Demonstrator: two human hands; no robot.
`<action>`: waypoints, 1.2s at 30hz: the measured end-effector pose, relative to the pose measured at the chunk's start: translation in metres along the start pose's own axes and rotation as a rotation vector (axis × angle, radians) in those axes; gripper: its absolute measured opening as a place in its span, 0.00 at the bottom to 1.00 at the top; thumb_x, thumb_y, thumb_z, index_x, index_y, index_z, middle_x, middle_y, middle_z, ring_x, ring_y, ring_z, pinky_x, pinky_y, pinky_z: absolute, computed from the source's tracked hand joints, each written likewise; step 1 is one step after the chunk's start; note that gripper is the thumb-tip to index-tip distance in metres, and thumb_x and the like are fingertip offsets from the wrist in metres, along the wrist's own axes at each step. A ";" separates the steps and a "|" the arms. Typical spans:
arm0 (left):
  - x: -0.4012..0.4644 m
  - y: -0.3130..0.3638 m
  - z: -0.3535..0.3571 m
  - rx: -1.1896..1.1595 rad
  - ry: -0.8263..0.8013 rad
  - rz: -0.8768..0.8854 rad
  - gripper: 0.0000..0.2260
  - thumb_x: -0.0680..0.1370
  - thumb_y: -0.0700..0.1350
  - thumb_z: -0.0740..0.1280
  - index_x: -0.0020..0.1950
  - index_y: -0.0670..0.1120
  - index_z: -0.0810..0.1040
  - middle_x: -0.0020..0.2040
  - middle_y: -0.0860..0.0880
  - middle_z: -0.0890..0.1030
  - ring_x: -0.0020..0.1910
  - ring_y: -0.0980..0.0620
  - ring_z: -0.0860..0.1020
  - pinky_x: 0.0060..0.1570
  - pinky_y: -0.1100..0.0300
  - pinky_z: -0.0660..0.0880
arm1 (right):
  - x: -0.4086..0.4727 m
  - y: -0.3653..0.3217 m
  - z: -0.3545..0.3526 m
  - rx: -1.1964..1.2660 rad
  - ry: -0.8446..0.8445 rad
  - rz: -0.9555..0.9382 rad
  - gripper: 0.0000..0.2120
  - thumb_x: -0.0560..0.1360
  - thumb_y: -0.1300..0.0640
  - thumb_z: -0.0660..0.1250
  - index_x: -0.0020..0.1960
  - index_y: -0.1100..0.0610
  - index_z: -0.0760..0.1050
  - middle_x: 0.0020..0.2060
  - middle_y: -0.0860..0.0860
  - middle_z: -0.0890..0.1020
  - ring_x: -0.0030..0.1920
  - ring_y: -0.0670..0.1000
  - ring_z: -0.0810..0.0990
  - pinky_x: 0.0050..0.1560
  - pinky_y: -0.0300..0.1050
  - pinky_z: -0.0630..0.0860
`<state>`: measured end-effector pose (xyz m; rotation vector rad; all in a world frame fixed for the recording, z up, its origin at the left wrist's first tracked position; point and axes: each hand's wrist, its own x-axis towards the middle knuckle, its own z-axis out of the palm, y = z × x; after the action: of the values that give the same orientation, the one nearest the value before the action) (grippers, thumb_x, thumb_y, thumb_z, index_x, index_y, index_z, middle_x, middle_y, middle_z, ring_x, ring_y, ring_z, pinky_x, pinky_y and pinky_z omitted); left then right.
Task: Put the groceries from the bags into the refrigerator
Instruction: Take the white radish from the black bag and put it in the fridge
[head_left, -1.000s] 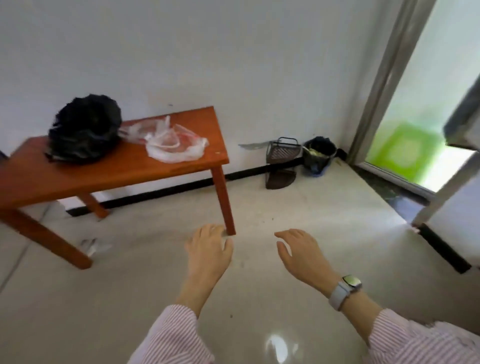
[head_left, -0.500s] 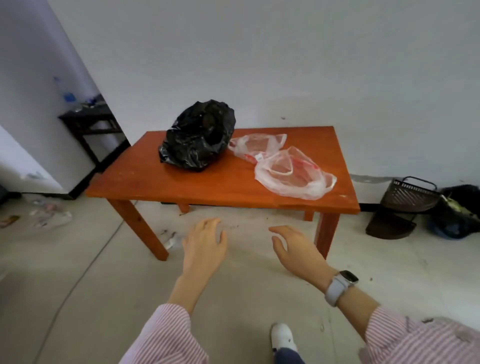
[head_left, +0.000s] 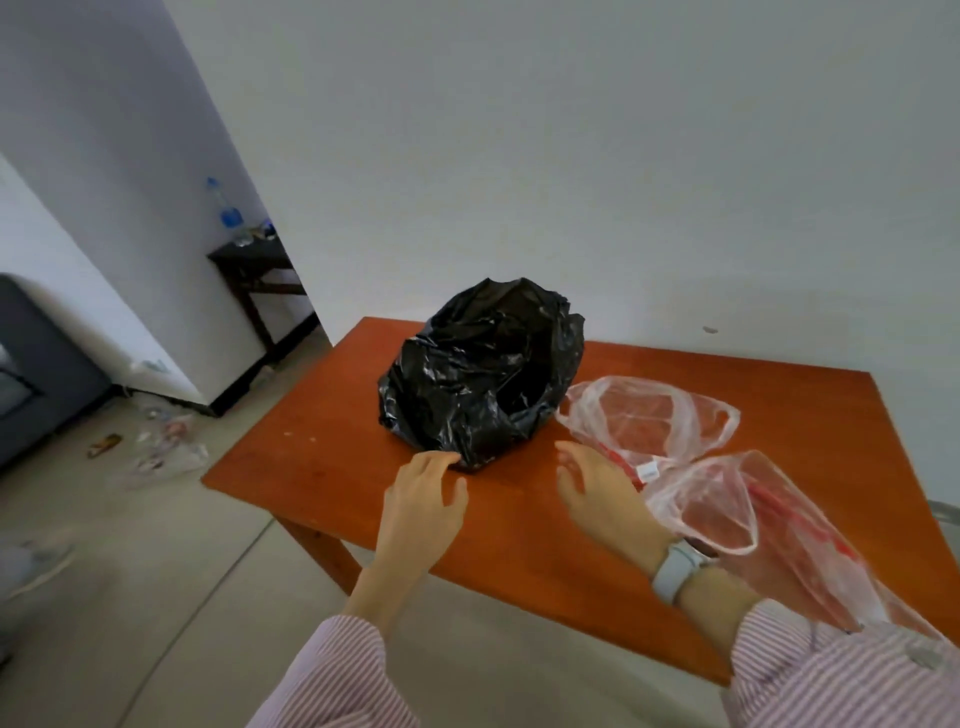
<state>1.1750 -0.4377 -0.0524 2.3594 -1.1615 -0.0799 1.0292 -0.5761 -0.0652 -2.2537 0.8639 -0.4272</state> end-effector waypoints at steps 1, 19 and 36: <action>0.018 -0.009 0.004 -0.006 -0.013 0.001 0.16 0.79 0.46 0.60 0.66 0.48 0.71 0.65 0.50 0.72 0.64 0.52 0.69 0.64 0.55 0.67 | 0.020 0.000 0.005 -0.001 -0.006 0.017 0.19 0.78 0.56 0.56 0.68 0.58 0.65 0.63 0.56 0.74 0.64 0.54 0.72 0.65 0.46 0.66; 0.310 -0.118 0.059 -0.093 0.012 0.458 0.25 0.77 0.57 0.56 0.73 0.50 0.59 0.75 0.44 0.56 0.75 0.46 0.51 0.68 0.48 0.54 | 0.272 -0.001 0.133 0.071 0.022 0.163 0.27 0.79 0.62 0.55 0.75 0.54 0.50 0.64 0.57 0.74 0.59 0.53 0.74 0.59 0.50 0.73; 0.309 -0.181 0.095 0.464 -0.572 0.261 0.21 0.77 0.40 0.61 0.70 0.45 0.65 0.75 0.48 0.57 0.75 0.47 0.52 0.71 0.39 0.47 | 0.261 0.078 0.112 -0.668 0.197 -0.033 0.24 0.74 0.53 0.54 0.70 0.54 0.61 0.67 0.60 0.70 0.70 0.58 0.61 0.69 0.69 0.52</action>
<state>1.4764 -0.6190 -0.1681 2.6368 -1.9264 -0.4649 1.2397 -0.7444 -0.1839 -2.8692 1.2062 -0.4232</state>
